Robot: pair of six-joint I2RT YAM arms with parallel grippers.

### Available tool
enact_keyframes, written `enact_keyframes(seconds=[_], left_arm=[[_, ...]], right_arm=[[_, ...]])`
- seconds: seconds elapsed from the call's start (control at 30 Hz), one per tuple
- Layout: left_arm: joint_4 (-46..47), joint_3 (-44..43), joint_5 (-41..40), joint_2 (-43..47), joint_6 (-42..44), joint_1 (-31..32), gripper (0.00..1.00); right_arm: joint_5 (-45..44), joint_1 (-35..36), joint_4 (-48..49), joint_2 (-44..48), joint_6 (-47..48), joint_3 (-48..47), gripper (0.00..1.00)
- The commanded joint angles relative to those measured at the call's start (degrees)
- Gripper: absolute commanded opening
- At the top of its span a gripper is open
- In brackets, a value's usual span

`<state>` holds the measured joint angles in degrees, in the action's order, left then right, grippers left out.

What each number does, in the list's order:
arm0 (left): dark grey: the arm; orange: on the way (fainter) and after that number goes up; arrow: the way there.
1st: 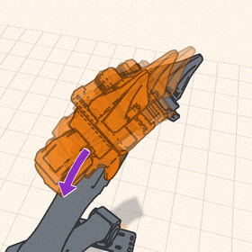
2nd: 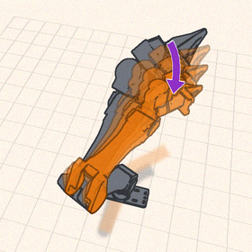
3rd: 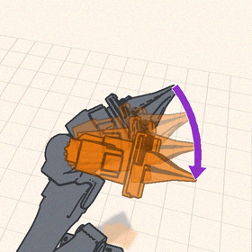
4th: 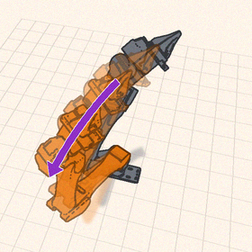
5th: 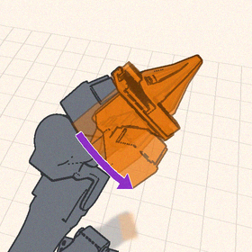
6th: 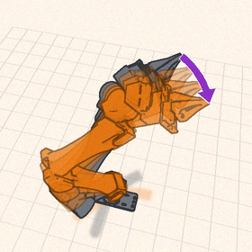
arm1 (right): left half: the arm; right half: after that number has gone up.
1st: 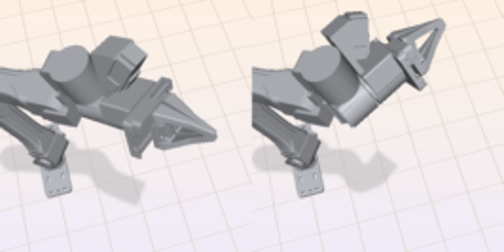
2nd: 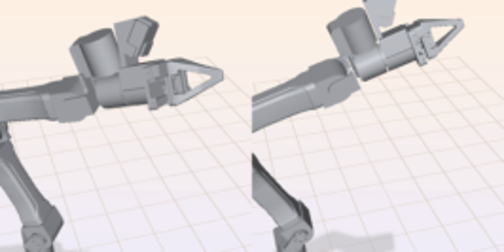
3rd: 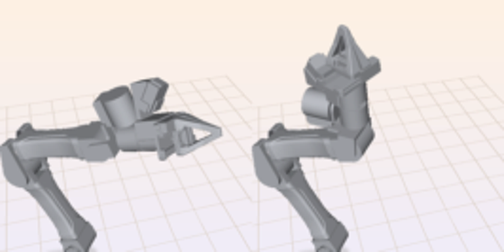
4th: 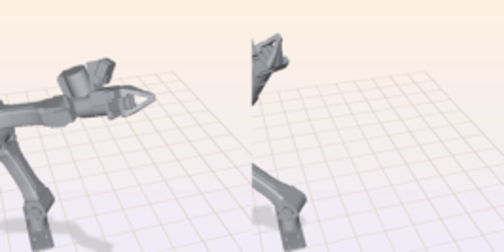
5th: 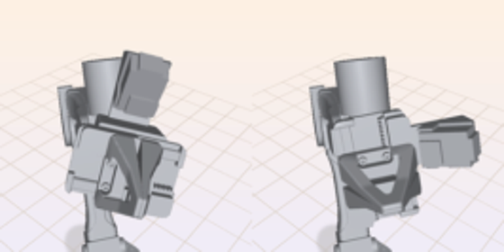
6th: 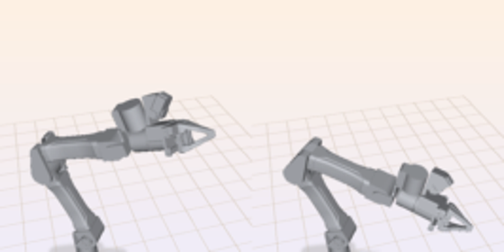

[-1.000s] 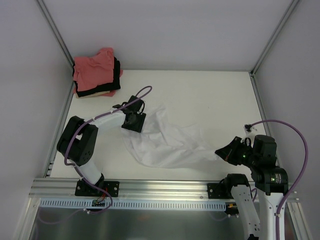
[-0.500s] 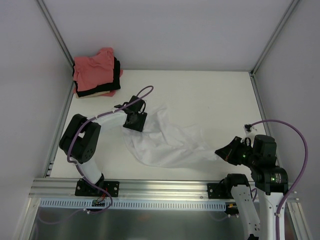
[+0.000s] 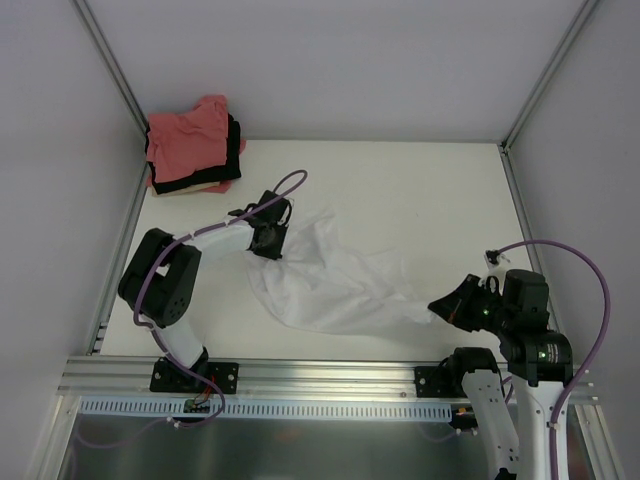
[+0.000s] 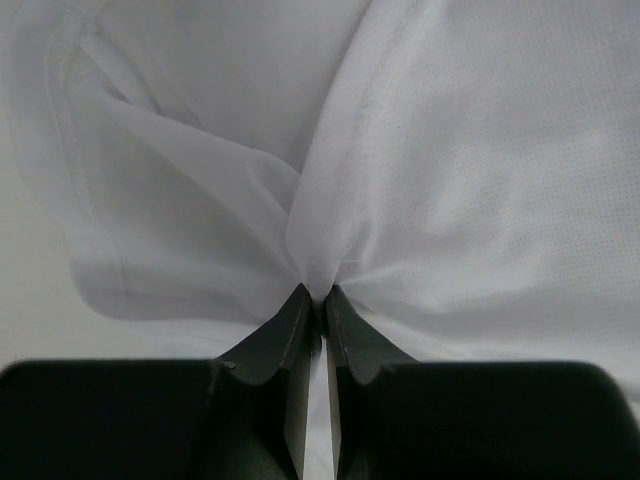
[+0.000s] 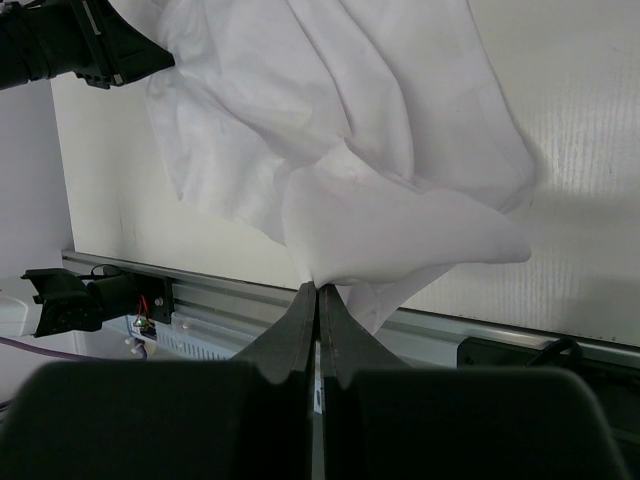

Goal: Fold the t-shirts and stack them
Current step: Flatten out the tshirt

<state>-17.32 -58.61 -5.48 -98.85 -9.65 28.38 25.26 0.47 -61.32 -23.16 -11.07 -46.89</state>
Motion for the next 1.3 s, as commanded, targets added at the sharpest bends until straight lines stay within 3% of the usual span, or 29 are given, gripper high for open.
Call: enact_keyframes(seconds=[0.0,0.33,0.43,0.5,0.77,0.87,1.1,1.27], left_arm=[[-0.9,-1.3,-2.5,4.2,-0.5,-0.2,0.08],[-5.1,-1.2,-5.8,11.2,-1.2,0.6,0.20],[-5.6,-0.5,-6.2,14.1,-1.2,0.7,0.12],[-5.7,0.0,-6.5,15.9,-1.2,0.7,0.00],[-5.8,1.0,-6.1,18.5,-1.9,0.7,0.00],[-5.7,1.5,-5.0,23.8,-2.6,0.8,0.00],[-11.8,-5.7,-8.0,35.6,0.1,0.7,0.00],[-15.2,-14.0,-10.6,43.1,2.5,0.7,0.00]], right_arm=[[1.6,-0.2,1.6,-0.3,0.5,0.7,0.01],[1.8,-0.2,1.8,0.0,0.5,0.8,0.01],[1.9,-0.3,2.1,0.0,0.4,1.0,0.00],[2.1,-0.2,2.1,0.1,0.3,1.1,0.00],[2.3,-0.2,1.9,0.7,0.1,0.9,0.00],[1.6,-0.2,1.6,0.1,0.7,0.1,0.01],[-3.2,-0.3,4.0,-6.3,2.2,-7.7,0.00],[-10.8,-0.2,7.3,-15.8,4.8,-20.1,0.01]])
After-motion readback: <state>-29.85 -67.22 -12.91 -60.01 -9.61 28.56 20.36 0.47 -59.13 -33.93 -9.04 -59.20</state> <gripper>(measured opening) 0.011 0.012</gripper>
